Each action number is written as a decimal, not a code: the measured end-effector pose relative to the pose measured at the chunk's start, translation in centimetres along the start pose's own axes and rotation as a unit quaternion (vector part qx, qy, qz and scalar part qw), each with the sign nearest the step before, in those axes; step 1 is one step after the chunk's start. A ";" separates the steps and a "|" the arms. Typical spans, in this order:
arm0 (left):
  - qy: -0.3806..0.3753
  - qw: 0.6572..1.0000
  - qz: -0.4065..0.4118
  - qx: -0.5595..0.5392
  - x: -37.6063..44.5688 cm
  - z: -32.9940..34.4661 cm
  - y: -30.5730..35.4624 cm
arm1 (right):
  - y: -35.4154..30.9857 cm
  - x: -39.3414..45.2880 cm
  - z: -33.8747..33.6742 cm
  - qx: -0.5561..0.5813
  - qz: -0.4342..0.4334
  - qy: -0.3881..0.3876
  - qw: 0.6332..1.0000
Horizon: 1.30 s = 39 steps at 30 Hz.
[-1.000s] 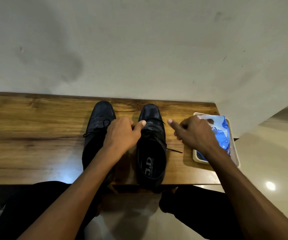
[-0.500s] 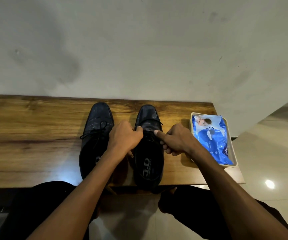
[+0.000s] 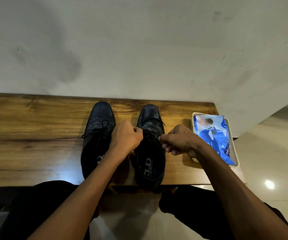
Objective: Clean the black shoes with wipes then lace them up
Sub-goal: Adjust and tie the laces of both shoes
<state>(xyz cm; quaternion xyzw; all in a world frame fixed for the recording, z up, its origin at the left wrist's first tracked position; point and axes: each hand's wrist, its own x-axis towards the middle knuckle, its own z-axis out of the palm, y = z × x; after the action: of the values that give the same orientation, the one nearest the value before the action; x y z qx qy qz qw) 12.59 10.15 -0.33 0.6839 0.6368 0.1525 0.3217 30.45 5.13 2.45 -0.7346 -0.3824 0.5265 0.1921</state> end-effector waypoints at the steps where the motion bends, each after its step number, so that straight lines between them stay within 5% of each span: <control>1: 0.000 1.000 0.001 -0.002 0.0 0.0 0.0 | 0.1 0.1 0.1 0.007 0.000 0.004 1.000; 7: 0.014 1.000 0.014 -0.011 -0.2 0.1 0.2 | 0.7 0.5 1.1 0.053 -0.078 0.117 0.989; 10: 0.028 0.998 0.009 -0.056 -0.3 0.0 0.3 | 0.6 0.7 1.8 0.191 -0.130 0.163 0.959; 15: 0.053 0.965 -0.048 -0.251 -0.3 -0.1 0.9 | 0.3 0.7 2.9 0.536 -0.093 0.059 0.837; 20: 0.006 0.879 -0.120 -0.461 -0.5 0.0 1.4 | -0.3 0.4 3.4 0.681 -0.050 0.032 0.730; 25: -0.002 0.857 -0.137 -0.497 -0.3 0.3 1.2 | -0.5 0.8 3.5 0.652 -0.090 0.019 0.752; 28: 0.006 0.859 -0.143 -0.492 -0.3 0.4 1.3 | -0.1 1.3 3.4 0.591 -0.128 0.035 0.795; 34: 0.042 0.880 -0.159 -0.445 -0.2 0.7 0.8 | 0.5 1.5 3.1 0.334 -0.182 0.101 0.919; 39: 0.083 0.914 -0.094 -0.385 -0.4 0.5 1.4 | -0.1 1.6 2.1 0.097 -0.236 0.108 0.961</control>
<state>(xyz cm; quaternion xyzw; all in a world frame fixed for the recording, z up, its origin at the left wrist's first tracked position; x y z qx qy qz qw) 13.89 9.65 0.25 0.4289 0.6144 0.4110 0.5192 28.70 6.17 0.70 -0.6538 -0.4694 0.4179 0.4213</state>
